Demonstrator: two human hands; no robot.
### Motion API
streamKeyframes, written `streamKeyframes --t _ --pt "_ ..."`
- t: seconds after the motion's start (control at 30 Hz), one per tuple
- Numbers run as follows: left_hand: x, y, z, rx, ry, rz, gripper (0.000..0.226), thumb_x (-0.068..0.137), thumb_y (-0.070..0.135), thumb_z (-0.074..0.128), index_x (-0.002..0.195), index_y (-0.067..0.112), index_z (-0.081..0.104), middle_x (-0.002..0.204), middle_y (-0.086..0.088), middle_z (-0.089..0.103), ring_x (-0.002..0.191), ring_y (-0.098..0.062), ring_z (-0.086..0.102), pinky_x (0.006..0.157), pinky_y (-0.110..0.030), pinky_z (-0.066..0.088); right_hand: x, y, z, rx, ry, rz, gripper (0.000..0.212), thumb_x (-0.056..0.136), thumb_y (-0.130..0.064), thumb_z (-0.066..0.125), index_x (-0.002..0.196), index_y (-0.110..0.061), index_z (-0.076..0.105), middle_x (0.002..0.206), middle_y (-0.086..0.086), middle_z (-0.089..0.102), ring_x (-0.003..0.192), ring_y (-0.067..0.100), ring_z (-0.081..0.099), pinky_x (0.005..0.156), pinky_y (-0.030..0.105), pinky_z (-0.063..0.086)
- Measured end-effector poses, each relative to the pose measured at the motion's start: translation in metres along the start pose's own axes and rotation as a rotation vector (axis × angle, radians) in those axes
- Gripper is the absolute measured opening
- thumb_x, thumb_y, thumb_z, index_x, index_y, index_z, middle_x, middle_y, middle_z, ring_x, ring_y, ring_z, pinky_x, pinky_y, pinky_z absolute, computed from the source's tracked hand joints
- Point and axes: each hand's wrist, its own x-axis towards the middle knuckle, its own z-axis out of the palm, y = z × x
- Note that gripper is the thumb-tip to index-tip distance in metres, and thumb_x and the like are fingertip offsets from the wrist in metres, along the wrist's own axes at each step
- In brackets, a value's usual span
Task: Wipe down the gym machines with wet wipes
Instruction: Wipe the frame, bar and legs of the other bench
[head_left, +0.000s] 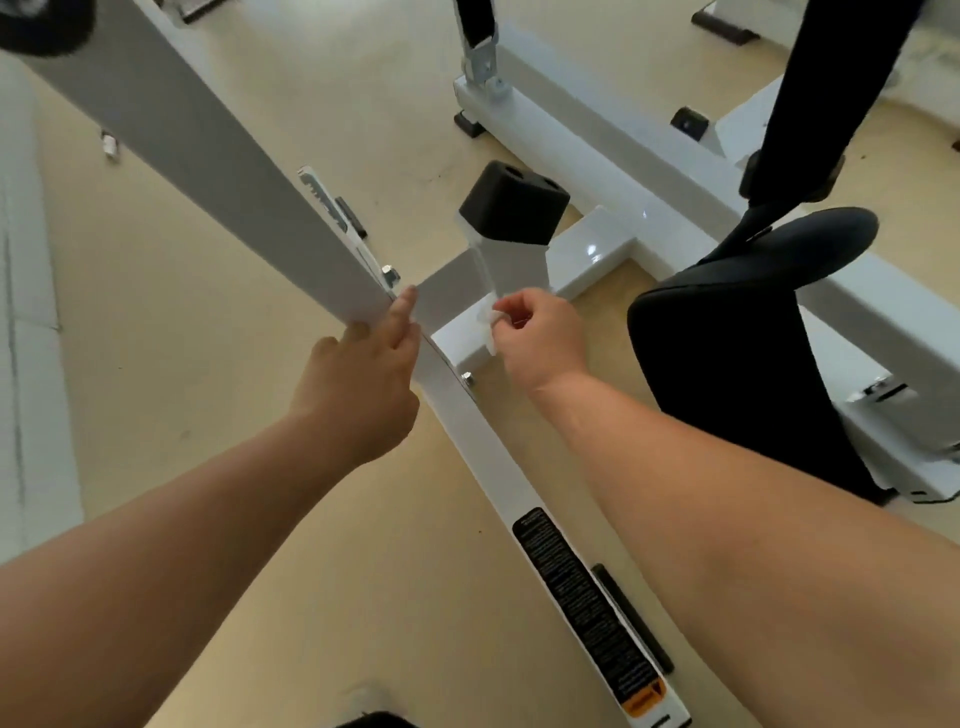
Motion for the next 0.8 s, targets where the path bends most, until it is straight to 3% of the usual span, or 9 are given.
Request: streamKeyframes --t 0.07,0.13,0.2,0.3,0.37,0.43,0.53,0.7,0.8 --pt "-0.004 -0.004 -0.001 0.029 0.024 0.018 0.07 0.093 0.027 0.038 0.159 0.013 0.019 0.169 -0.002 -0.011 0.136 -0.029 0.041 0.096 -0.041 0.048 0.009 -0.008 0.012 0.106 0.026 0.05 0.011 0.093 -0.013 0.067 0.088 -0.023 0.065 0.077 -0.014 0.067 0.07 -0.002 0.064 0.068 0.018 0.051" --pt "-0.008 -0.007 0.0 0.051 0.03 0.04 0.073 0.093 0.028 0.038 0.16 0.01 0.014 0.169 -0.005 -0.012 0.133 -0.027 0.042 0.097 -0.04 0.046 0.017 -0.013 0.028 0.187 0.03 0.102 0.009 0.093 -0.015 0.07 0.086 -0.021 0.071 0.074 -0.009 0.072 0.07 -0.001 0.067 0.067 0.017 0.051" --pt "-0.012 -0.01 0.005 0.07 0.019 0.063 0.077 0.093 0.028 0.037 0.161 0.008 0.006 0.168 -0.005 -0.017 0.135 -0.025 0.039 0.103 -0.041 0.042 0.026 -0.015 0.046 0.24 0.055 0.15 0.004 0.093 -0.023 0.073 0.093 -0.02 0.076 0.084 -0.006 0.076 0.082 0.009 0.07 0.076 0.026 0.056" --pt "-0.014 -0.022 0.012 0.107 -0.018 0.074 0.083 0.095 0.029 0.036 0.159 0.009 -0.012 0.162 0.0 -0.035 0.149 -0.026 0.019 0.121 -0.05 0.022 0.028 -0.025 0.067 0.349 0.055 0.192 0.026 0.098 -0.023 0.068 0.122 -0.013 0.073 0.112 0.0 0.075 0.104 0.014 0.069 0.097 0.03 0.055" --pt "-0.015 -0.029 0.015 0.124 -0.031 0.072 0.084 0.096 0.029 0.035 0.154 0.012 -0.023 0.157 0.004 -0.044 0.155 -0.028 0.0 0.124 -0.054 0.012 0.022 -0.027 0.079 0.44 0.005 0.215 0.031 0.1 -0.015 0.062 0.13 -0.011 0.069 0.119 0.002 0.073 0.111 0.015 0.067 0.101 0.03 0.052" --pt "-0.017 -0.03 0.018 0.108 -0.024 0.065 0.085 0.096 0.029 0.034 0.149 0.015 -0.029 0.157 0.005 -0.043 0.155 -0.026 -0.006 0.125 -0.053 0.009 0.016 -0.027 0.088 0.444 -0.064 0.215 0.033 0.1 -0.008 0.058 0.131 -0.011 0.068 0.12 0.003 0.072 0.11 0.016 0.066 0.1 0.03 0.053" --pt "-0.016 -0.028 0.019 0.046 -0.017 0.056 0.084 0.095 0.027 0.034 0.156 0.015 -0.023 0.16 0.006 -0.038 0.155 -0.024 -0.005 0.126 -0.05 0.008 0.021 -0.025 0.089 0.381 -0.053 0.214 0.031 0.099 -0.006 0.054 0.123 -0.013 0.071 0.117 0.003 0.072 0.11 0.018 0.066 0.101 0.035 0.054" --pt "-0.015 -0.028 0.015 0.013 -0.009 0.059 0.081 0.095 0.027 0.031 0.159 0.017 -0.018 0.159 0.008 -0.037 0.154 -0.023 0.002 0.124 -0.049 0.014 0.044 -0.024 0.074 0.393 0.134 0.272 0.025 0.101 -0.009 0.055 0.121 -0.01 0.07 0.113 0.004 0.071 0.101 0.015 0.062 0.085 0.023 0.046" --pt "-0.016 -0.026 0.013 0.001 -0.029 0.052 0.08 0.095 0.027 0.031 0.159 0.016 -0.016 0.162 0.006 -0.033 0.154 -0.024 0.004 0.124 -0.048 0.014 0.036 -0.026 0.084 0.351 0.132 0.233 0.023 0.095 -0.006 0.05 0.106 -0.009 0.07 0.104 0.013 0.072 0.093 0.026 0.067 0.085 0.036 0.057"
